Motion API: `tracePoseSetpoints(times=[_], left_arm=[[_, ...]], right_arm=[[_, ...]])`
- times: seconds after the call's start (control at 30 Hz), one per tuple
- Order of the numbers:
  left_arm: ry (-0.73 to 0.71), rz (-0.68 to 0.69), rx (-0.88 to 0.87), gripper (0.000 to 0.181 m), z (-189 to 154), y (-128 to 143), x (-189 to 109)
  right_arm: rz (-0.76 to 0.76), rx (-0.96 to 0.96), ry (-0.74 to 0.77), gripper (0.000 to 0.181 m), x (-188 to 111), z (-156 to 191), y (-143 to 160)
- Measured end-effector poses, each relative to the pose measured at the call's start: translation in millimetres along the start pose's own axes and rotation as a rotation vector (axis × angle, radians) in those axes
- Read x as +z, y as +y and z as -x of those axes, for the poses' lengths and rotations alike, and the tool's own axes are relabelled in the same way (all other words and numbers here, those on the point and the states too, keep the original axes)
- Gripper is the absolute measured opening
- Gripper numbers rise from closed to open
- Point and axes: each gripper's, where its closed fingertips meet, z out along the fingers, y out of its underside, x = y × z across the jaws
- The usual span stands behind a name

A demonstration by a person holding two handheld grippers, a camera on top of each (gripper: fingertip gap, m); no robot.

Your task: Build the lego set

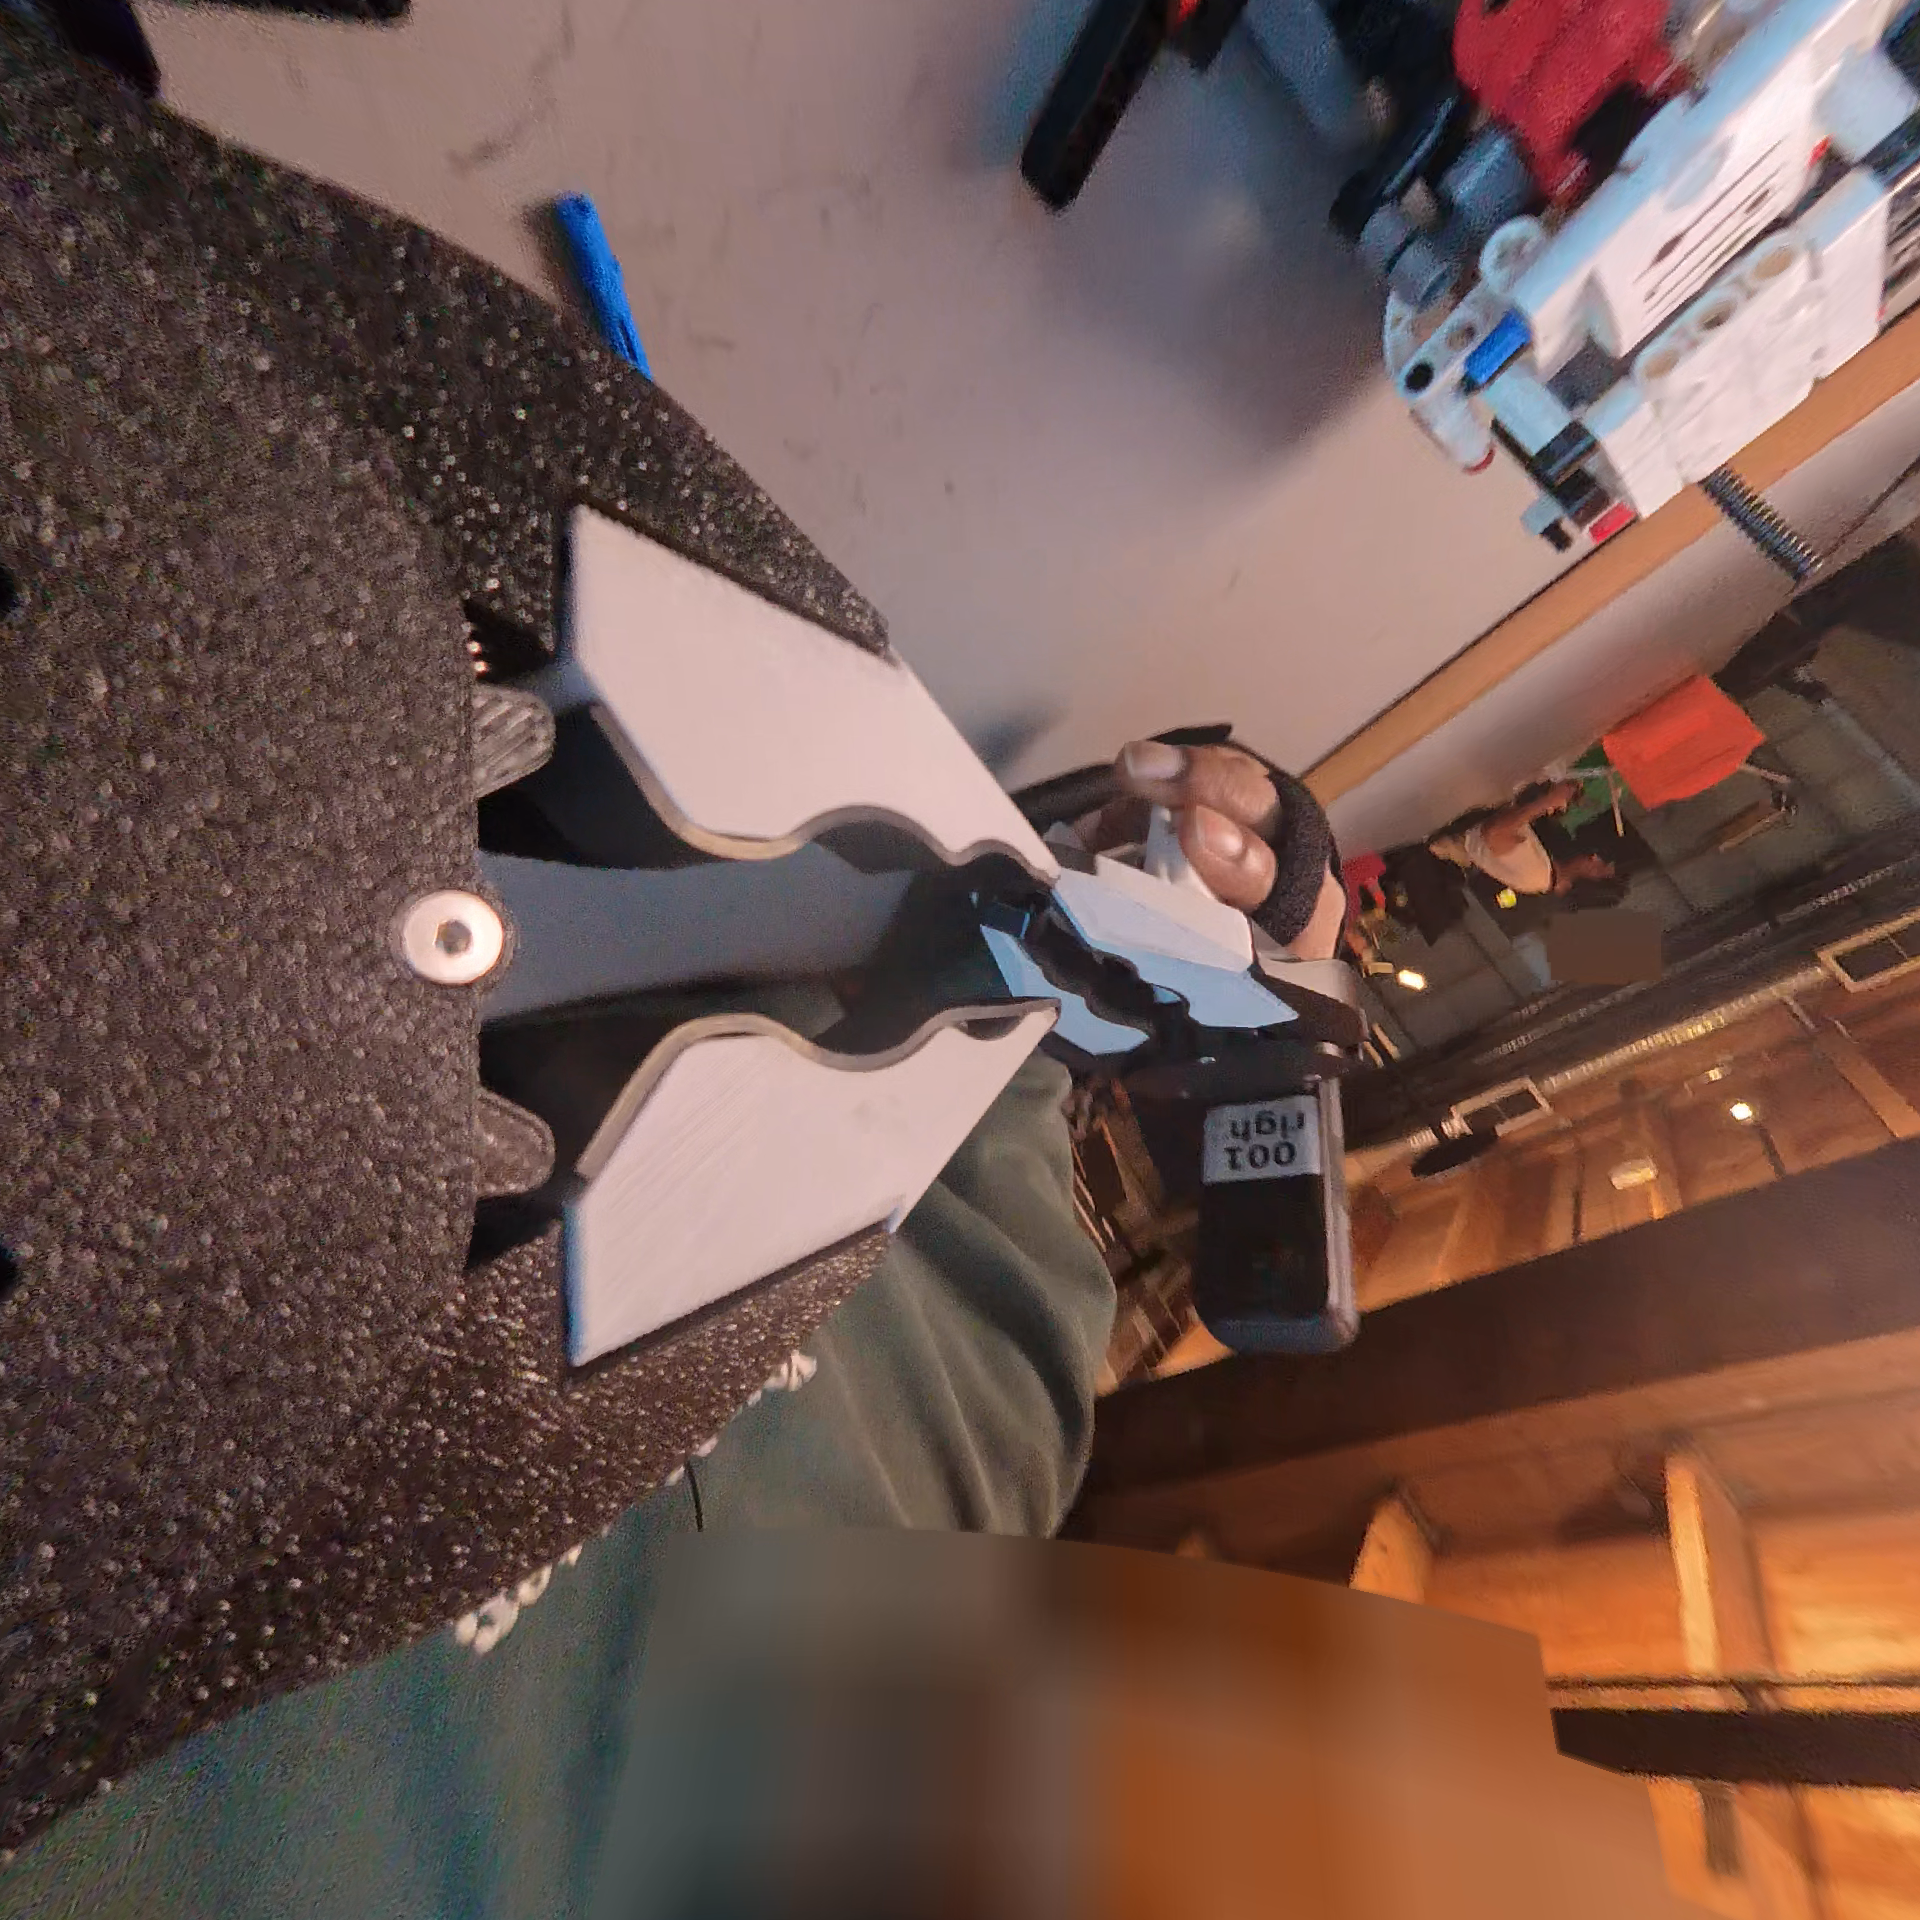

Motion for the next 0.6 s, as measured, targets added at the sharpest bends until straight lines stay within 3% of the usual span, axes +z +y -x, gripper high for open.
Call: tracePoseSetpoints(times=[0.2,0.4,0.6], left_arm=[[-0.37,0.27,0.383,0.028,34.4,27.4,-5.9],[-0.519,0.551,0.588,0.028,59.0,65.3,-3.7],[-0.556,0.674,0.691,0.023,68.4,83.6,0.1]], right_arm=[[0.303,0.29,-0.243,0.009,16.2,37.3,56.3],[0.371,0.379,-0.282,0.009,19.7,47.2,62.8],[0.401,0.337,-0.294,0.01,22.5,56.6,60.4]])
